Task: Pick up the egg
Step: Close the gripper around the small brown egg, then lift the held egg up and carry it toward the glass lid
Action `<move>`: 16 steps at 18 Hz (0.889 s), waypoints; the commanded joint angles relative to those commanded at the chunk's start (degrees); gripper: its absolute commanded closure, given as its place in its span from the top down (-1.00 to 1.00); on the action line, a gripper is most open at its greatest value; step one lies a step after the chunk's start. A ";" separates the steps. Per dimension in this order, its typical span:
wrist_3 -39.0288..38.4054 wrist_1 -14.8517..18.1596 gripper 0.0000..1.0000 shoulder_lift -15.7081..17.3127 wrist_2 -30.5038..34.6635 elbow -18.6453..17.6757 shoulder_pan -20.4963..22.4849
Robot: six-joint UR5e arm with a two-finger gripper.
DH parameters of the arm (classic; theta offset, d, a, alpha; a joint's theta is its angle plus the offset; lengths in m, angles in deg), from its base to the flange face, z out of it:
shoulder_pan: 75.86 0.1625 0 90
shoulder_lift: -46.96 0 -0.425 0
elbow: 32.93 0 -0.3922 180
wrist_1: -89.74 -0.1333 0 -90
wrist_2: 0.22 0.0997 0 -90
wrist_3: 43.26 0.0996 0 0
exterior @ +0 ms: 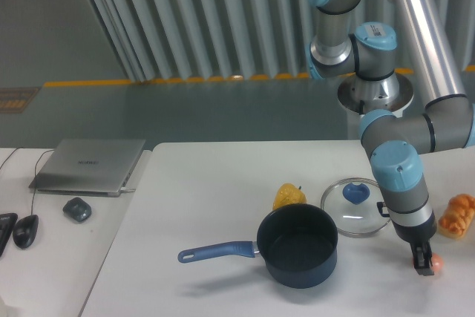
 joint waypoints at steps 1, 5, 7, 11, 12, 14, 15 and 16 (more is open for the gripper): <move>0.09 0.00 -0.57 0.09 -0.26 0.09 0.09; 0.17 0.87 -0.57 0.61 -0.61 0.79 0.26; 0.26 3.24 -0.57 1.31 -0.70 1.67 0.44; 0.17 7.12 -0.57 3.08 -3.69 2.46 0.79; 0.17 7.38 -0.57 3.51 -3.78 2.46 1.05; 0.00 8.43 -0.57 4.13 -4.48 2.55 1.40; 0.00 9.39 -0.57 4.83 -5.09 2.55 1.49; 0.00 10.71 -0.57 5.53 -5.44 2.64 1.58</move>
